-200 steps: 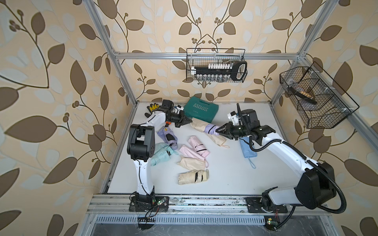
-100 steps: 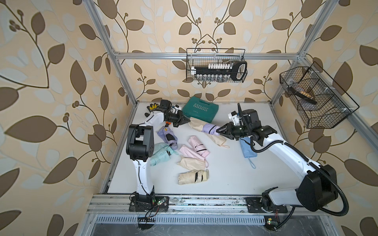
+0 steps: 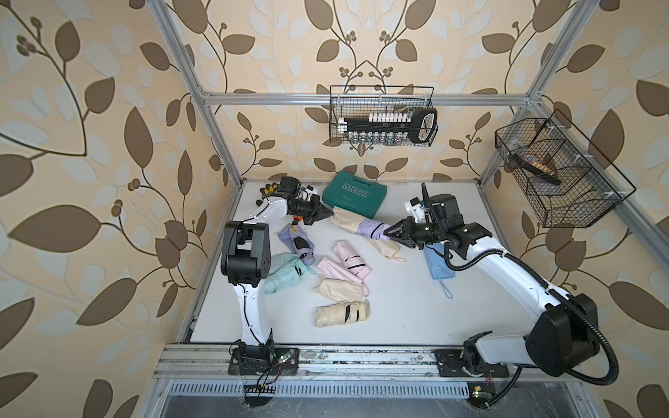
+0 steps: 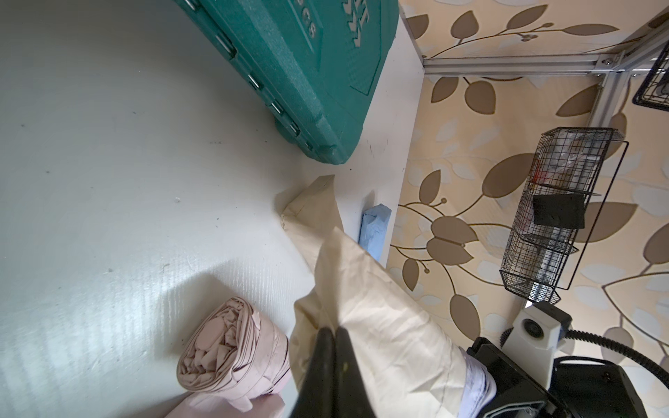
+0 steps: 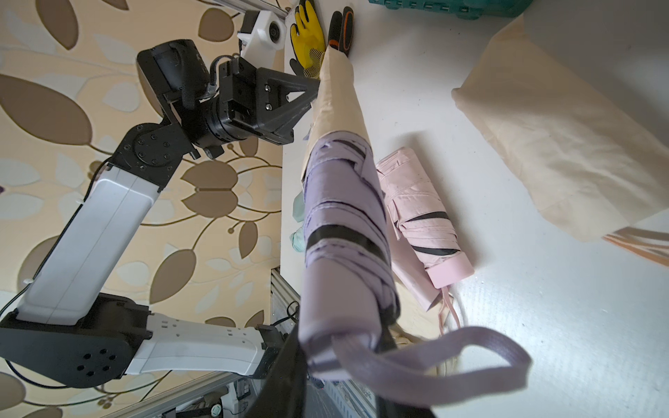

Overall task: Take umbrellas out of sleeves
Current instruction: Take out the umbrella from the umbrella sleeve.

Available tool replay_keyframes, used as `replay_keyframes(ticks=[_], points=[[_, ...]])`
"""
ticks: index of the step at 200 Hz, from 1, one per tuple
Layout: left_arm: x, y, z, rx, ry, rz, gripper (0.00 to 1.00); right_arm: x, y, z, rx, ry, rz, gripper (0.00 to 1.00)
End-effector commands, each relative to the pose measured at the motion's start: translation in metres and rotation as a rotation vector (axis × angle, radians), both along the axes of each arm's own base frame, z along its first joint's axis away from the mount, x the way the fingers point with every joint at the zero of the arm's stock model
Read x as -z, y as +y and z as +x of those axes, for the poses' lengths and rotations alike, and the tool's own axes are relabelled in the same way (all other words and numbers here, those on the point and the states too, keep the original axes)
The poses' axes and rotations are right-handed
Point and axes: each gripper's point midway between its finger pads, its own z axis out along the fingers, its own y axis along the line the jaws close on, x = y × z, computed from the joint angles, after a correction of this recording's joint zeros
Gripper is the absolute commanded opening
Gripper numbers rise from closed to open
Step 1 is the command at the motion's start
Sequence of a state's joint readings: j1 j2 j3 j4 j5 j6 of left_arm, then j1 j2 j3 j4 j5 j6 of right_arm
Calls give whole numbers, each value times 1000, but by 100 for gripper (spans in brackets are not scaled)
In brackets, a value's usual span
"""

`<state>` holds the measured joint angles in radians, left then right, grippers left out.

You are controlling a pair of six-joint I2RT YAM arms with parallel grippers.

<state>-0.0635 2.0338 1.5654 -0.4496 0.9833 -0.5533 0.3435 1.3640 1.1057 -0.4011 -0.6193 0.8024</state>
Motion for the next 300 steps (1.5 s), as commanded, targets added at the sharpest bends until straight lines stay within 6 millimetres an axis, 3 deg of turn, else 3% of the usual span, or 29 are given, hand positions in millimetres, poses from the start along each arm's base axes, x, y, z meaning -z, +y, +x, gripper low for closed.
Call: replay_keyframes(ticks=[1,300], points=[[-21,8,-1,-12,-60,9,0,-18,-1,-2,-21,-75,24,11],[-1,40,4,-82,-32,38,0,-29,-13,-9,-5,-88,12,10]])
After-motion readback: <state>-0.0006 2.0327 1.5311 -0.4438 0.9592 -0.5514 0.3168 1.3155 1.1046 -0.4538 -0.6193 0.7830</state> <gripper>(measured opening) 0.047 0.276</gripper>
